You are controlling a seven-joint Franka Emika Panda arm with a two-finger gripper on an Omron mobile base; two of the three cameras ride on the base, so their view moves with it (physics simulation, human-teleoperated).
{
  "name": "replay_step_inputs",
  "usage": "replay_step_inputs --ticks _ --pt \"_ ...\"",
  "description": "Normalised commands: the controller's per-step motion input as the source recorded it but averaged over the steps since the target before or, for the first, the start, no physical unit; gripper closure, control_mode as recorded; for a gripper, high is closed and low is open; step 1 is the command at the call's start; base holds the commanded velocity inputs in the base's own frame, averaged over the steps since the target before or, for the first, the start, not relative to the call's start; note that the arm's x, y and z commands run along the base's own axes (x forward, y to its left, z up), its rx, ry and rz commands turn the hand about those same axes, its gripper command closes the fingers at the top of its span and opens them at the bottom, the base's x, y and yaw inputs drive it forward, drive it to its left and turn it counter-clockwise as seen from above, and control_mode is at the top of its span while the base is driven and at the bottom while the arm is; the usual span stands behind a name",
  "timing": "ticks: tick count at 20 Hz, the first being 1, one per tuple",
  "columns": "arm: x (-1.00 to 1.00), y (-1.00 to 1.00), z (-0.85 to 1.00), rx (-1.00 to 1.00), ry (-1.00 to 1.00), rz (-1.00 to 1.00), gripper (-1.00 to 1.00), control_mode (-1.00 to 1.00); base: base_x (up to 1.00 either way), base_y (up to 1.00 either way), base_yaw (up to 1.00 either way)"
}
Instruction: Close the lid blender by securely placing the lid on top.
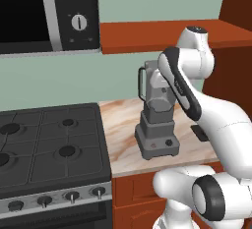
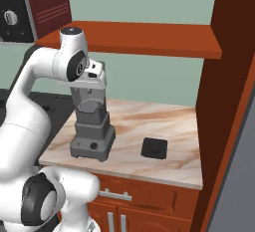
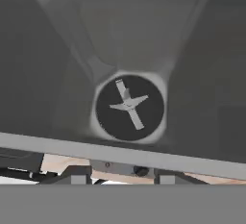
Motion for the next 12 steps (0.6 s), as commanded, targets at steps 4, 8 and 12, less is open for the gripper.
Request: replay_step_inputs --ticks 4,8,12 --pt "-0.4 -0.18 0.0 0.0 -0.09 -0.05 -1.0 -1.0 0.0 0.0 0.0" --pt "-0.48 -1.0 0.0 0.13 -0.31 -0.17 -1.0 -1.0 0.0 0.0 0.0" --pt "-0.23 -1.0 -0.06 0.19 -0.07 -0.21 -1.0 -1.0 0.0 0.0 0.0"
